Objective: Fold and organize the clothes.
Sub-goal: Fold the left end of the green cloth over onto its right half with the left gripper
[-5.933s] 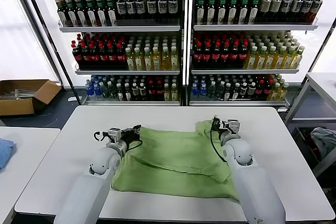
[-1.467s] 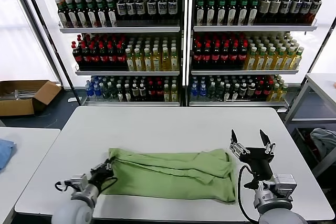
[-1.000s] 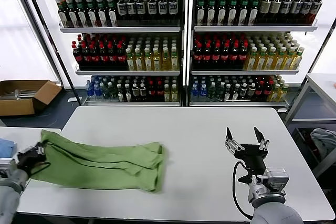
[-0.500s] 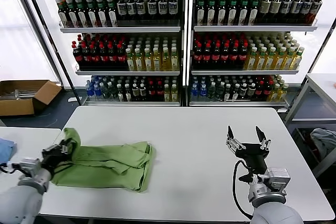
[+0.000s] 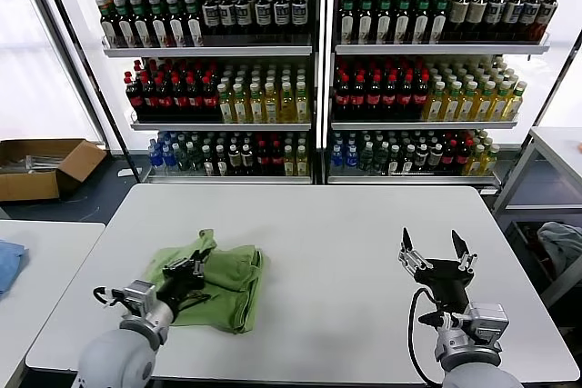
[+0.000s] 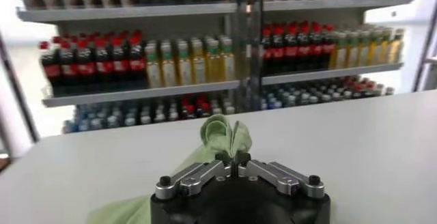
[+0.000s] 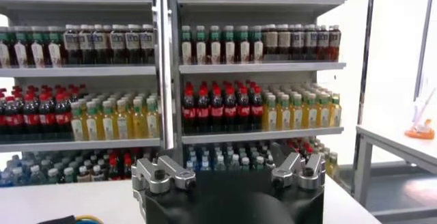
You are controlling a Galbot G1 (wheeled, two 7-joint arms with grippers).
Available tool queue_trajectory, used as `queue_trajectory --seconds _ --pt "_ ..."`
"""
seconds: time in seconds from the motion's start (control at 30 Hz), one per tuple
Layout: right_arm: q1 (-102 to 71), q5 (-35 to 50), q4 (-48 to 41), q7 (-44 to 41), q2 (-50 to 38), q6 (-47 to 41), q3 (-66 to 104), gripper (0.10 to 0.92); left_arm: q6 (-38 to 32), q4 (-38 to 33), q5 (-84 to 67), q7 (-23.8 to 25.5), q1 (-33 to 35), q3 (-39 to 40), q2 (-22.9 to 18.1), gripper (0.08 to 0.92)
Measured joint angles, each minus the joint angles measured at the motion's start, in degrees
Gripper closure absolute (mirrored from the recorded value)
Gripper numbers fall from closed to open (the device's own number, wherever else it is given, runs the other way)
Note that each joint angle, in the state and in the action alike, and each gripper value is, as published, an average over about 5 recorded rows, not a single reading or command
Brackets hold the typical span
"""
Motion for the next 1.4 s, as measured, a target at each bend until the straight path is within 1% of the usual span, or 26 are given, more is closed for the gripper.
queue_trajectory --seconds 0.27,0.7,0.8,1.03,1.17,1.4 --pt "-1.39 -0.05 -0.31 -0.24 -0.03 0.34 0.54 0.203 0.07 1.01 2.23 1.21 -1.8 4.49 -2.77 0.899" --pt "-1.77 0.07 -0.74 -0.5 0.13 0.5 0.95 0.203 -3.22 10.56 7.68 4.63 -4.05 8.15 -6.48 0.892" --pt "-1.97 -0.01 -0.92 -0.64 0.28 0.66 0.69 0.203 -4.11 11.89 7.65 5.02 -3.93 8.95 -7.16 0.836" --pt "-1.72 -0.09 -1.63 -0.75 0.0 1.04 0.14 0.203 -4.54 11.84 4.0 4.22 -2.76 10.02 -7.78 0.63" --pt "-1.17 -0.19 -2.17 -0.68 -0.25 0.98 -0.39 0.203 -3.8 8.56 -2.33 2.55 -1.75 9.75 -7.5 0.518" --pt "0.33 -0.47 -3.17 -0.42 -0.16 0.78 -1.94 0.203 -2.5 -0.47 -17.35 -1.67 -0.9 6.87 -6.43 0.318"
